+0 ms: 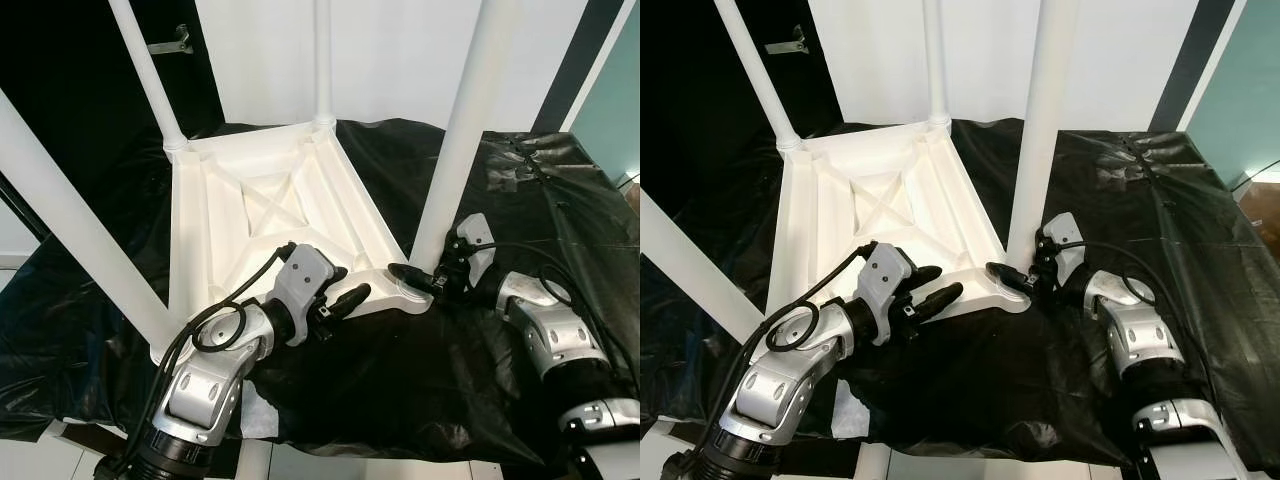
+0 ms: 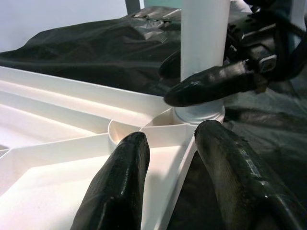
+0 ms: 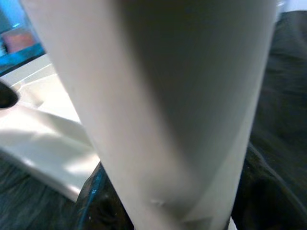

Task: Building children table

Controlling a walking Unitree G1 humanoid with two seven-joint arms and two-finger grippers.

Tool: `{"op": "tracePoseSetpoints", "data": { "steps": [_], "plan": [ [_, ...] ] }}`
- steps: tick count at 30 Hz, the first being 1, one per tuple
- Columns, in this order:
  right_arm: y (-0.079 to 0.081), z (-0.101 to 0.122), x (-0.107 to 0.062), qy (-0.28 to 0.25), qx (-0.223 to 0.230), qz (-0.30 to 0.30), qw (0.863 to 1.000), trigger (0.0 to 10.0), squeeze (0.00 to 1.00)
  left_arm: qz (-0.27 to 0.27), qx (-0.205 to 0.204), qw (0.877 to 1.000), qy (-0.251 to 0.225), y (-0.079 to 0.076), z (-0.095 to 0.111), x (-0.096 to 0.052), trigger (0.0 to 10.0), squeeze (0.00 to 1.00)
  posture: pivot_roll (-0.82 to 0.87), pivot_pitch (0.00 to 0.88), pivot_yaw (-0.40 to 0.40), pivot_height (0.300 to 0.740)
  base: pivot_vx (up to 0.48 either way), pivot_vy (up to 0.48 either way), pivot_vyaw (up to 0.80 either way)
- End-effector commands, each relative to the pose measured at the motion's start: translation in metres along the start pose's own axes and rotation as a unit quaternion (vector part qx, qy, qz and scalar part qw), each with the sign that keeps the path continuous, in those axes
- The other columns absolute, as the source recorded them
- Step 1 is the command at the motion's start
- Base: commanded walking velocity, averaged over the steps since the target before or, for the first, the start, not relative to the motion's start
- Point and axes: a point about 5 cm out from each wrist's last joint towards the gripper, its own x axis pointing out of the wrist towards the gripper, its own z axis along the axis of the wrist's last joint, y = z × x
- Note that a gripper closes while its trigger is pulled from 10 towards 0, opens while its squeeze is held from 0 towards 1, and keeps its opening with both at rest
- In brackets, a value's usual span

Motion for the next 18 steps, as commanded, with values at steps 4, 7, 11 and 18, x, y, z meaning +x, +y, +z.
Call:
{"op": "tracePoseSetpoints", "data": {
  "steps": [4,7,11,18],
  "plan": [
    [0.006,-0.005,0.001,0.005,0.003,-0.074,0.997,10.0,0.0,0.007,-0.001,1.0,0.0,0.0,0.001,-0.001,10.0,0.0,-0.05,0.01,0.017,0.74,0.0,0.0,0.0],
    [0.016,-0.006,0.005,0.001,0.022,-0.13,0.991,10.0,0.0,0.005,-0.002,1.0,0.001,-0.001,0.0,-0.002,10.0,0.0,-0.06,0.012,0.021,0.74,0.0,0.0,0.0],
    [0.032,-0.01,0.012,0.006,0.068,-0.252,0.965,10.0,0.0,0.003,-0.002,1.0,0.003,0.0,0.0,-0.003,10.0,0.0,-0.05,0.015,0.023,0.74,0.0,0.0,0.0],
    [0.048,-0.015,0.015,0.024,0.085,-0.384,0.919,10.0,0.0,0.0,-0.003,1.0,0.004,-0.003,-0.001,-0.003,10.0,0.0,-0.05,0.012,0.017,0.74,0.0,0.0,0.0]
  ]
}}
